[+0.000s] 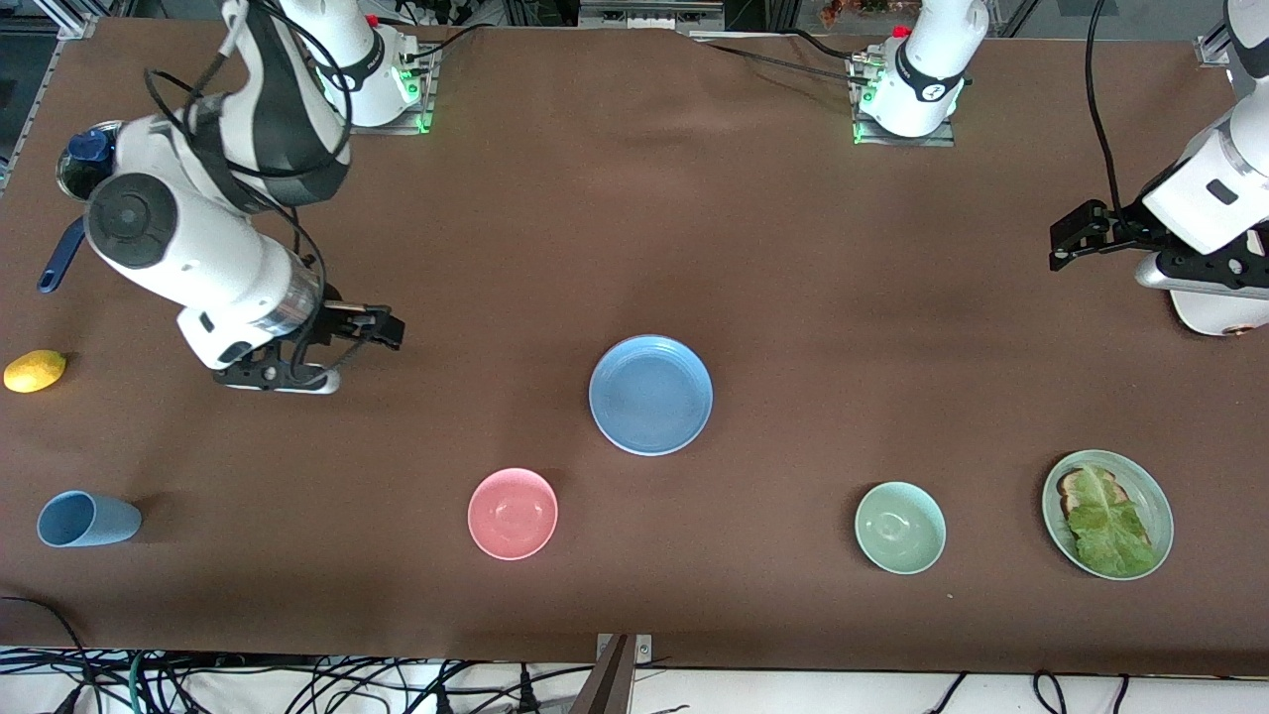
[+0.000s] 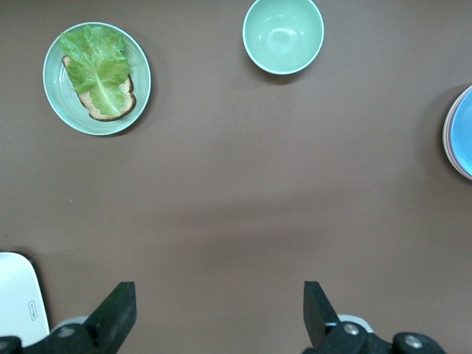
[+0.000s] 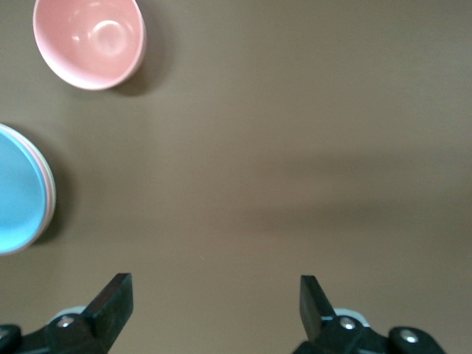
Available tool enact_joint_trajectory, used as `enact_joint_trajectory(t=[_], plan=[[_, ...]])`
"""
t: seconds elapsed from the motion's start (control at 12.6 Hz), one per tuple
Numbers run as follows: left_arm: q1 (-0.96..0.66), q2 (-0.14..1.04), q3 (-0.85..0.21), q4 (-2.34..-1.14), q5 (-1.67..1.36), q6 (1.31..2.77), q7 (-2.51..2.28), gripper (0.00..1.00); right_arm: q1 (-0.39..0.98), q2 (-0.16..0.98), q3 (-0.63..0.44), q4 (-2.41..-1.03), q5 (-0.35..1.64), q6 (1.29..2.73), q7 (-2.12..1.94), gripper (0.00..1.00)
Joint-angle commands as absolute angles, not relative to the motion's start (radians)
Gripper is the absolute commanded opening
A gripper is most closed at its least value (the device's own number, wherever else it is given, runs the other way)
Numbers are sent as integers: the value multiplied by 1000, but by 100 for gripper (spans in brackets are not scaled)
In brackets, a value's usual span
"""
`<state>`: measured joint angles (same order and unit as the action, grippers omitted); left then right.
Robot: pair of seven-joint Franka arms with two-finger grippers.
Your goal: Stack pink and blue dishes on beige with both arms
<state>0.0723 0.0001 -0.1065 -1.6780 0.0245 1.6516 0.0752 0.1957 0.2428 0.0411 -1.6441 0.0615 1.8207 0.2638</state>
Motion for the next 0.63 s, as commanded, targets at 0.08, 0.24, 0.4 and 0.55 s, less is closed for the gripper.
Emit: enact_joint_trajectory(t=[0.08, 0.24, 0.4, 0.55], plan=[[67, 3, -104, -1672, 44, 1658, 94, 100, 117, 120, 57, -1692, 55, 1718, 137, 100], [67, 3, -104, -1672, 44, 1658, 94, 100, 83, 95, 55, -1692, 55, 1684, 83, 100], [67, 3, -104, -1672, 44, 1658, 94, 100, 80, 100, 55, -1698, 54, 1692, 87, 100], [67, 3, -104, -1672, 44, 1658, 94, 100, 77, 95, 55, -1698, 54, 1686, 84, 100]])
